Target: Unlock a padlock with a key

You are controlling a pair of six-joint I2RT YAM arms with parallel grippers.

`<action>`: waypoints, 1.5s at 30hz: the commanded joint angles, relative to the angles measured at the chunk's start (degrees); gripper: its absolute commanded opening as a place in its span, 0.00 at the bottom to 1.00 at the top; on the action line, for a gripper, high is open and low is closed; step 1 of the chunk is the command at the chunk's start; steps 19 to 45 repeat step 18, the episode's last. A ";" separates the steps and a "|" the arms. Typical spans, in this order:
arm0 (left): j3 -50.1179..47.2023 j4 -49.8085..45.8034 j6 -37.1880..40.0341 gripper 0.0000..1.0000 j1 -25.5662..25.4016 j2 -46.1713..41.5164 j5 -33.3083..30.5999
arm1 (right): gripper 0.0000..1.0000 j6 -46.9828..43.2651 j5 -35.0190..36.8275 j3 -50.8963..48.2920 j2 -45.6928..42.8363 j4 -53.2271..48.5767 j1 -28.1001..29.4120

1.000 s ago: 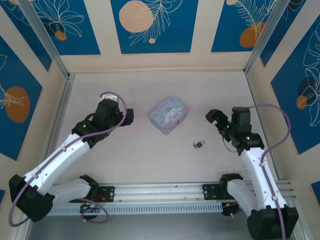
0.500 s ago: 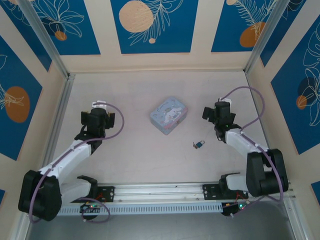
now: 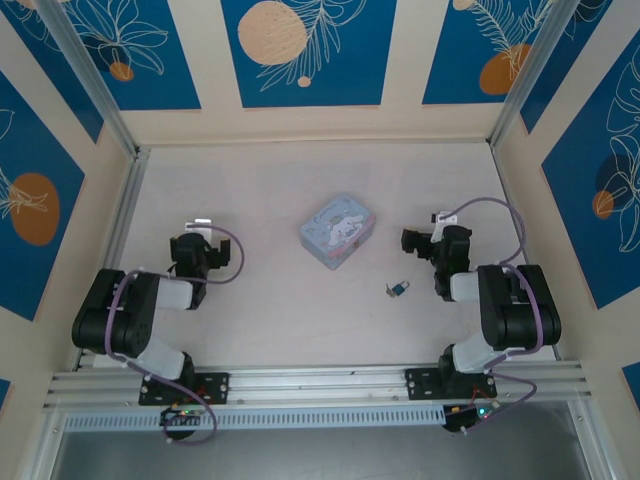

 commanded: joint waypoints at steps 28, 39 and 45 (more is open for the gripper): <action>1.21 5.27 -0.42 1.00 1.30 -0.33 7.38 | 1.00 -0.92 -3.19 1.36 -0.48 3.78 0.90; 1.21 5.27 -0.42 1.00 1.30 -0.33 7.38 | 1.00 -0.92 -3.19 1.36 -0.48 3.78 0.90; 1.21 5.27 -0.42 1.00 1.30 -0.33 7.38 | 1.00 -0.92 -3.19 1.36 -0.48 3.78 0.90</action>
